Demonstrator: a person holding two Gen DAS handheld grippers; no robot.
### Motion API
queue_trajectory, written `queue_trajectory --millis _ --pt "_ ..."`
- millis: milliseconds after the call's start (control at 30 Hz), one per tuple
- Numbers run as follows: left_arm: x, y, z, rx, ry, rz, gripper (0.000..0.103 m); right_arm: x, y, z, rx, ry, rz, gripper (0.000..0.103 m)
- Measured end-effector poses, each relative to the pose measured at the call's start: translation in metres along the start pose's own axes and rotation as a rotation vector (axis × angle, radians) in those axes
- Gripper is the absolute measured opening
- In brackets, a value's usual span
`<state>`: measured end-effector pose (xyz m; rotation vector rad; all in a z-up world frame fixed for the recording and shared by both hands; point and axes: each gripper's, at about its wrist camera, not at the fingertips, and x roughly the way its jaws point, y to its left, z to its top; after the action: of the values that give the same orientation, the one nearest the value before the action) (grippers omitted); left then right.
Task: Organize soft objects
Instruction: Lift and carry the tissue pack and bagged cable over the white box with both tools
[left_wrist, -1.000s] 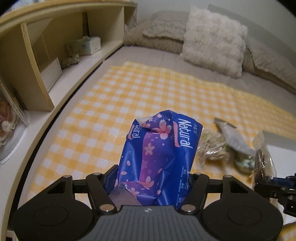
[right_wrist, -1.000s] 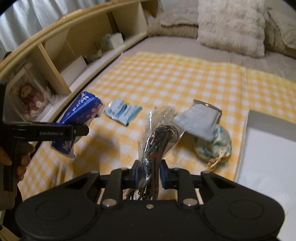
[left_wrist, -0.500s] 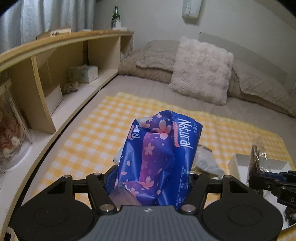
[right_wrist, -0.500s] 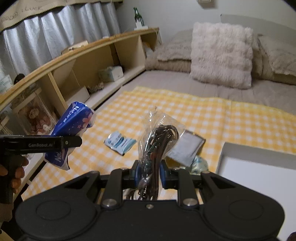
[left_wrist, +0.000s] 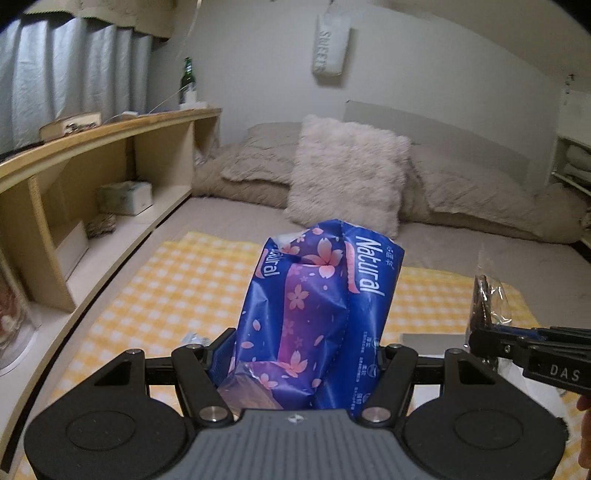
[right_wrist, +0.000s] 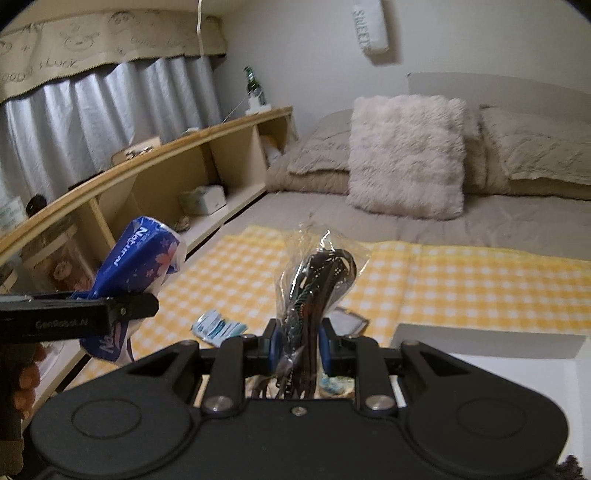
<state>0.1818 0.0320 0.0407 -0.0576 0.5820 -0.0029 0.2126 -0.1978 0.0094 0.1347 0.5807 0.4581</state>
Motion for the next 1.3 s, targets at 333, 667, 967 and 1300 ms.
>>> queue_trajectory --millis 333,667,967,1300 --pt "0.01 -0.052 -0.001 0.042 -0.008 -0.103 0.066 -0.037 -0.051 0.002 0.023 -0.046 -0.113 0.023" --pt "0.042 -0.093 -0.013 0.006 0.104 -0.224 0.066 -0.057 -0.096 -0.007 0.046 -0.028 -0.206 0.023" --pt "0.087 -0.131 -0.042 -0.068 0.325 -0.33 0.066 -0.038 -0.127 -0.027 0.05 0.148 -0.263 0.023" --pt "0.129 -0.171 -0.081 -0.111 0.491 -0.373 0.066 -0.012 -0.147 -0.055 -0.015 0.332 -0.288 0.023"
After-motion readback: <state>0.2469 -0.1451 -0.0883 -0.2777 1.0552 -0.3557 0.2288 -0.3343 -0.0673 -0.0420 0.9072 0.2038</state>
